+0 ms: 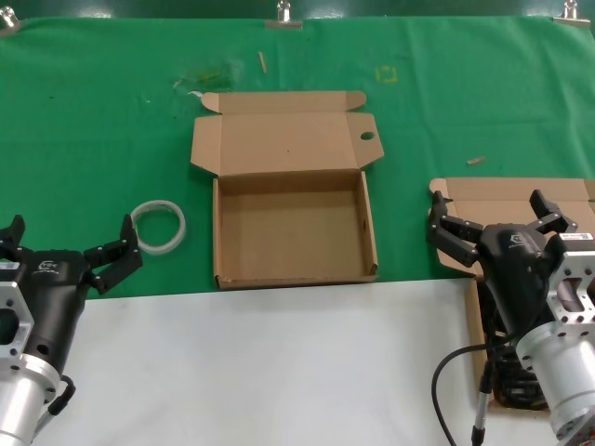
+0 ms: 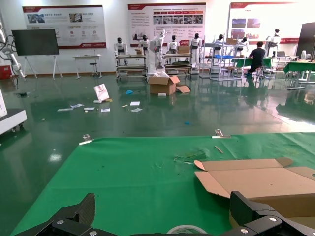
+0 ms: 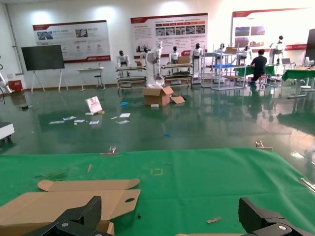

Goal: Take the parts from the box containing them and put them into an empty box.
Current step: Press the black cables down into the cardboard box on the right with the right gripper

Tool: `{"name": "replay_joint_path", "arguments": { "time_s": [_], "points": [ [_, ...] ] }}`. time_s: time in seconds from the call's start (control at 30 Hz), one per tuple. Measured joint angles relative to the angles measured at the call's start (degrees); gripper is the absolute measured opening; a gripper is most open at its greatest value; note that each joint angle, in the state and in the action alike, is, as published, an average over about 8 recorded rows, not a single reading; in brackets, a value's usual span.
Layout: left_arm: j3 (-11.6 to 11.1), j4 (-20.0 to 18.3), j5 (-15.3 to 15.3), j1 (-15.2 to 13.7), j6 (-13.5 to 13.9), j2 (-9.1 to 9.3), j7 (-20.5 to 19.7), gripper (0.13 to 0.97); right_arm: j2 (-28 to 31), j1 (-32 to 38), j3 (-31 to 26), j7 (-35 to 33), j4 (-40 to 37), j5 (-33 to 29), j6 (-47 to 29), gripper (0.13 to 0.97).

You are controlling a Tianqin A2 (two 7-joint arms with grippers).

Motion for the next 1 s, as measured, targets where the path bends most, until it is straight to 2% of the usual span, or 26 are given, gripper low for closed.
{"name": "replay_joint_path", "arguments": {
  "time_s": [0.4,0.57,0.8,1.0],
  "points": [
    [0.00,0.00,0.00,0.00,0.00,0.00,0.00,0.966,0.00,0.02,-0.22,-0.10,0.03,0.10,0.31,0.966],
    [0.00,0.00,0.00,0.00,0.00,0.00,0.00,0.966,-0.03,0.03,-3.19,-2.78,0.90,3.27,4.68,0.966],
    [0.00,0.00,0.00,0.00,0.00,0.00,0.00,0.966,-0.11,-1.34,-9.46,-15.74,4.64,16.22,17.67,0.966],
    [0.00,0.00,0.00,0.00,0.00,0.00,0.00,0.966,-0.13,-4.44,-8.58,-31.55,8.24,24.11,29.59,0.966]
  ]
}}
